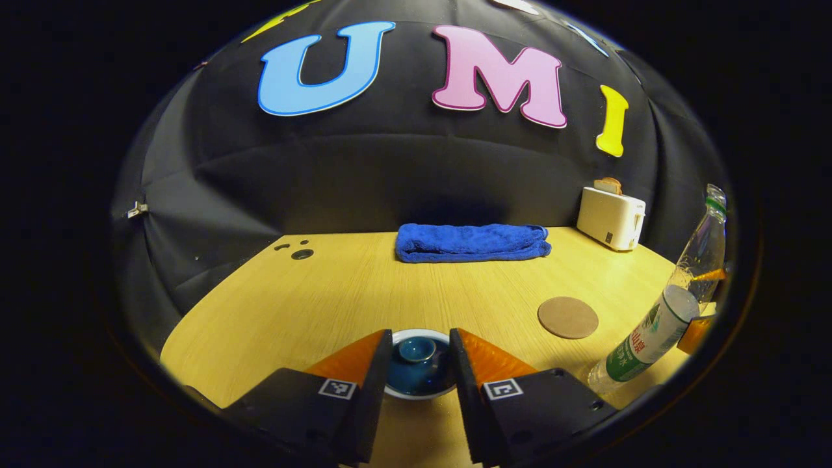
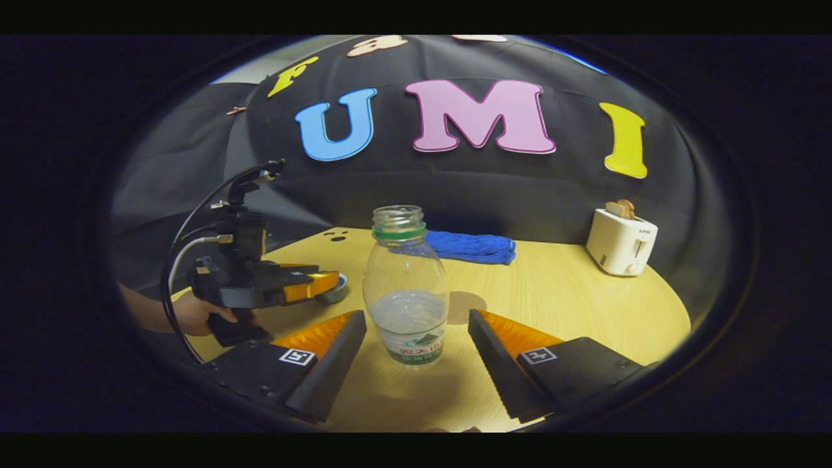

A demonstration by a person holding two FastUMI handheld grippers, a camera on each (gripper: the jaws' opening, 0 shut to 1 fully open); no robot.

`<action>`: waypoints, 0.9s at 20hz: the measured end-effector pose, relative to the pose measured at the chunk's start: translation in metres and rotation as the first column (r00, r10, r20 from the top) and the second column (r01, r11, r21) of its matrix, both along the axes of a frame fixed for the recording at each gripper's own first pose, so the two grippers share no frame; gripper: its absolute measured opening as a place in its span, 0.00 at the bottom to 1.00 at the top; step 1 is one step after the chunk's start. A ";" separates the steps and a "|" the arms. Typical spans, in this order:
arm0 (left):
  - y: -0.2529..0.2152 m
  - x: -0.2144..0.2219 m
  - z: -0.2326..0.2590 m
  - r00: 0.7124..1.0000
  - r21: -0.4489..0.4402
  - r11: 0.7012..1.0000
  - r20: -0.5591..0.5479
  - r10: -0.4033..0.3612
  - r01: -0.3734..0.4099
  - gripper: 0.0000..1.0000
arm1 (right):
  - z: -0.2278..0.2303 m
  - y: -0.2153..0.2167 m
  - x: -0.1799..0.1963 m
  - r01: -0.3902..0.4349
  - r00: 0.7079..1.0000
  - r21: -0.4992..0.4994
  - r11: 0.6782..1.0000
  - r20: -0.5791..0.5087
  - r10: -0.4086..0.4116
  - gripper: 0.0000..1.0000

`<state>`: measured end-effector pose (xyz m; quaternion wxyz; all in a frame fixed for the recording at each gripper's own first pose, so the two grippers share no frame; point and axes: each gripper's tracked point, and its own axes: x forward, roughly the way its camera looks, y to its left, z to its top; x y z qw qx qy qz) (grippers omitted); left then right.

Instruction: Open the teacup lid with one hand, grasp the water bottle and pour water into the teacup with the other hand; after pouring, place the water bottle on the coaster and then close the teacup lid.

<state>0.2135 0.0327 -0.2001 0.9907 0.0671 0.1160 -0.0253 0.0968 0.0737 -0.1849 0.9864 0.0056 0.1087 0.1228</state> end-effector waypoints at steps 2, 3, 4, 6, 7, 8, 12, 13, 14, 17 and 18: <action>0.000 0.000 0.001 1.000 0.010 1.000 -0.002 -0.005 0.005 0.46 | 0.001 0.000 0.004 -0.003 1.000 -0.001 1.000 0.007 0.003 0.98; 0.001 0.001 0.001 1.000 0.016 1.000 0.000 -0.003 0.003 0.43 | 0.001 0.001 0.005 -0.003 1.000 -0.003 1.000 0.013 0.003 0.98; 0.001 0.001 0.002 1.000 0.013 1.000 0.002 -0.004 0.004 0.37 | 0.002 0.001 0.007 -0.003 1.000 -0.005 1.000 0.020 0.004 0.98; 0.002 0.001 0.002 1.000 0.006 1.000 0.005 -0.008 0.008 0.39 | 0.002 0.003 0.010 -0.005 0.999 -0.005 1.000 0.031 0.005 0.98; 0.002 0.001 0.002 1.000 0.006 1.000 0.005 -0.012 0.012 0.34 | 0.002 0.003 0.011 -0.003 0.999 -0.003 1.000 0.035 0.003 0.98; 0.002 0.000 0.002 1.000 0.009 1.000 0.008 -0.016 0.016 0.33 | 0.002 0.004 0.014 -0.001 0.999 0.000 1.000 0.041 0.001 0.98; 0.001 0.003 0.006 1.000 0.027 1.000 0.019 -0.015 0.015 0.27 | 0.001 0.006 0.021 0.008 0.999 0.019 1.000 0.049 -0.009 0.98; 0.001 0.003 0.008 1.000 0.028 1.000 0.024 -0.014 0.013 0.22 | 0.002 0.007 0.023 0.011 0.999 0.028 1.000 0.049 -0.012 0.98; 0.000 0.001 0.011 0.999 0.028 1.000 0.032 -0.014 0.013 0.29 | 0.003 0.008 0.024 0.013 0.998 0.036 0.999 0.053 -0.015 0.98; -0.002 -0.006 0.019 0.999 0.019 1.000 0.047 -0.017 0.016 0.24 | 0.003 0.010 0.027 0.015 0.998 0.020 1.000 0.067 -0.016 0.98; -0.002 -0.008 0.021 0.999 0.019 1.000 0.051 -0.018 0.017 0.24 | 0.002 0.012 0.028 0.011 0.998 0.019 1.000 0.065 -0.012 0.98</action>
